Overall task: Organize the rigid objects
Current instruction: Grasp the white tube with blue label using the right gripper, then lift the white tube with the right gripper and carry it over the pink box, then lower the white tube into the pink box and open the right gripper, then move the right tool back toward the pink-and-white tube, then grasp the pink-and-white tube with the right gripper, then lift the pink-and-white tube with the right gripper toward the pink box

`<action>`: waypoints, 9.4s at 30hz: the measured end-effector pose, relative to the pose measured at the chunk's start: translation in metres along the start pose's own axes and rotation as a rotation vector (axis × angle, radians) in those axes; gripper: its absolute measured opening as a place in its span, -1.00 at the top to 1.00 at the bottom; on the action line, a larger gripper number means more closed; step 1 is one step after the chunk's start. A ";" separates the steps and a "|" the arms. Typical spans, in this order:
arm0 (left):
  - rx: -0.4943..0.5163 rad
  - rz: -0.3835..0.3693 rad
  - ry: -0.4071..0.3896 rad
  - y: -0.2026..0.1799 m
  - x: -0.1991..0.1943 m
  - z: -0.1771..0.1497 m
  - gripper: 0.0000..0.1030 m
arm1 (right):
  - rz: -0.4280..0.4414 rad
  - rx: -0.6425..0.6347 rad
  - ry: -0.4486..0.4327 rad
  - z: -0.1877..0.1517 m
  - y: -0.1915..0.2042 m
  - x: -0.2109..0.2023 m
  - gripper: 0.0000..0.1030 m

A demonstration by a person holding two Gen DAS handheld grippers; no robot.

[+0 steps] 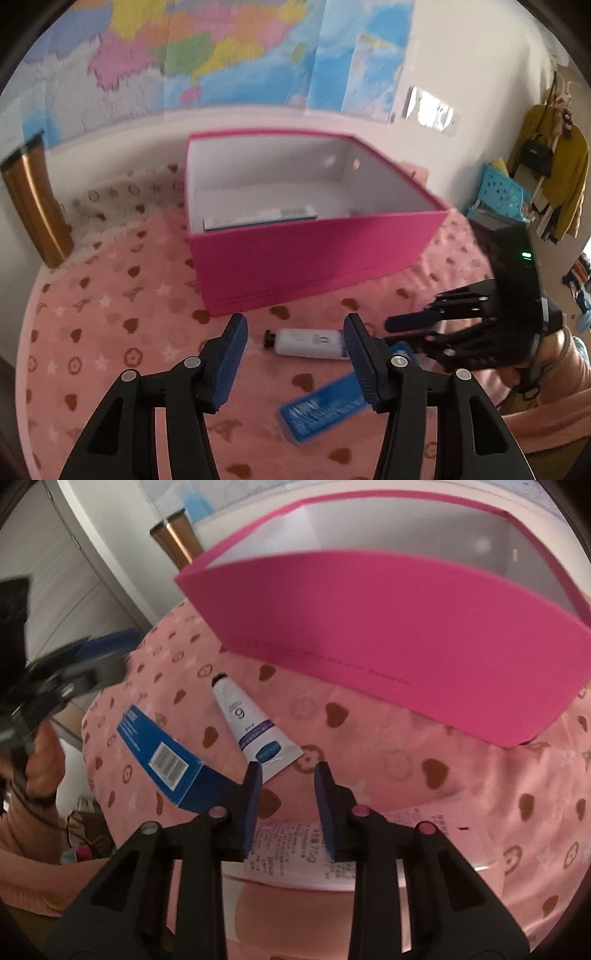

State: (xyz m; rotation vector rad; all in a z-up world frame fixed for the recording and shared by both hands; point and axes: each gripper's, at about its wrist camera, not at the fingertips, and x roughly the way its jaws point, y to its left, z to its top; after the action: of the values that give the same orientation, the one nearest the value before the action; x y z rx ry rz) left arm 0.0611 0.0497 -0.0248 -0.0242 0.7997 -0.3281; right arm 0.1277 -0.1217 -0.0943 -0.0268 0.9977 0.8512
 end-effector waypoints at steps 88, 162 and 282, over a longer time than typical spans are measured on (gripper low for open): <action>0.014 -0.189 0.111 -0.029 0.038 -0.006 0.14 | 0.087 0.214 -0.173 0.004 -0.028 -0.045 0.25; 0.046 -0.183 -0.070 -0.073 0.010 0.055 0.00 | -0.059 0.186 -0.355 0.019 -0.079 -0.142 0.23; -0.039 -0.128 -0.009 -0.082 0.019 0.032 0.17 | -0.011 0.184 -0.305 -0.023 -0.068 -0.131 0.04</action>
State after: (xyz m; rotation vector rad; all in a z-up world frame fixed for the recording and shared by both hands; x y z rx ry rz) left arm 0.0729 -0.0365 -0.0040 -0.1140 0.7969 -0.4327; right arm 0.1211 -0.2581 -0.0339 0.2472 0.7832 0.7247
